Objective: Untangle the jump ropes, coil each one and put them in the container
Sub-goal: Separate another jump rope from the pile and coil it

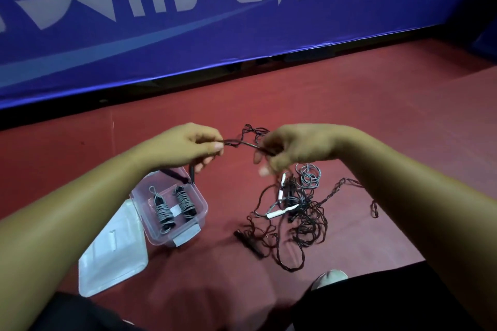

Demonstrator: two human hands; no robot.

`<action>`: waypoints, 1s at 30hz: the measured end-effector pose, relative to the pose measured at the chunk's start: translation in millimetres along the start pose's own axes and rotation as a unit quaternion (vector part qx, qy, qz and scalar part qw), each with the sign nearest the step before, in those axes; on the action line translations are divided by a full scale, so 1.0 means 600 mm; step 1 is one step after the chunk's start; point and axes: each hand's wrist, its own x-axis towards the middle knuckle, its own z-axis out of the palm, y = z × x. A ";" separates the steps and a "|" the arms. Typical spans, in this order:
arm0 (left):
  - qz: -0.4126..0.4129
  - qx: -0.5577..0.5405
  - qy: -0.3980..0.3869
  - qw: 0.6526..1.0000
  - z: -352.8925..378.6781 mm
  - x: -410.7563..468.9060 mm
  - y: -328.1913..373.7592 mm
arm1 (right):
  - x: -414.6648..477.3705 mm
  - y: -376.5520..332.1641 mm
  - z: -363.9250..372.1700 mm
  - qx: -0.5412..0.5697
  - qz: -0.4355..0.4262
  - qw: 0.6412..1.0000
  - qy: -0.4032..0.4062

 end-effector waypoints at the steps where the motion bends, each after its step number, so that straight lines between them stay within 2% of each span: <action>1: 0.009 -0.024 0.016 1.000 -0.002 0.001 0.005 | 0.002 -0.001 0.004 0.047 -0.025 0.998 0.045; 3: 0.020 -0.021 0.031 0.999 -0.004 0.000 0.009 | 0.011 0.000 0.004 0.185 -0.059 0.970 0.143; 5: 0.003 0.062 0.015 0.998 -0.007 0.000 -0.006 | 0.020 0.002 -0.005 0.289 -0.076 0.930 0.214; 7: -0.043 0.137 0.009 0.990 -0.011 -0.004 -0.025 | 0.029 0.013 -0.011 0.335 -0.065 0.900 0.272; 8: -0.054 0.141 0.004 0.989 -0.012 -0.005 -0.033 | 0.031 0.020 -0.013 0.339 -0.055 0.891 0.296; 11: -0.021 0.154 -0.025 0.988 -0.011 -0.009 -0.043 | 0.034 0.043 -0.021 0.370 -0.026 0.856 0.359; 13: -0.015 0.111 -0.045 0.993 -0.006 -0.007 -0.049 | 0.031 0.059 -0.033 0.413 -0.013 0.824 0.387; 16: -0.028 0.021 -0.048 0.998 0.000 -0.009 -0.062 | 0.025 0.081 -0.037 0.391 0.007 0.824 0.410; 19: -0.068 -0.059 0.002 0.996 -0.001 -0.007 -0.061 | 0.024 0.092 -0.040 0.376 0.027 0.814 0.443; 22: -0.121 -0.123 0.045 0.984 0.008 -0.002 -0.051 | 0.024 0.094 -0.042 0.298 0.029 0.832 0.467; 24: -0.136 -0.229 0.040 0.963 0.019 -0.003 -0.033 | 0.022 0.086 -0.036 0.232 0.037 0.866 0.441; 27: -0.087 -0.433 0.037 0.896 0.034 -0.004 0.004 | 0.019 0.048 -0.016 0.125 0.064 0.934 0.327; 29: -0.026 -0.496 0.071 0.865 0.047 0.001 0.029 | 0.021 0.014 0.003 0.077 0.043 0.972 0.220; 30: -0.006 -0.498 0.098 0.862 0.052 0.007 0.035 | 0.022 -0.003 0.015 0.059 0.021 0.984 0.167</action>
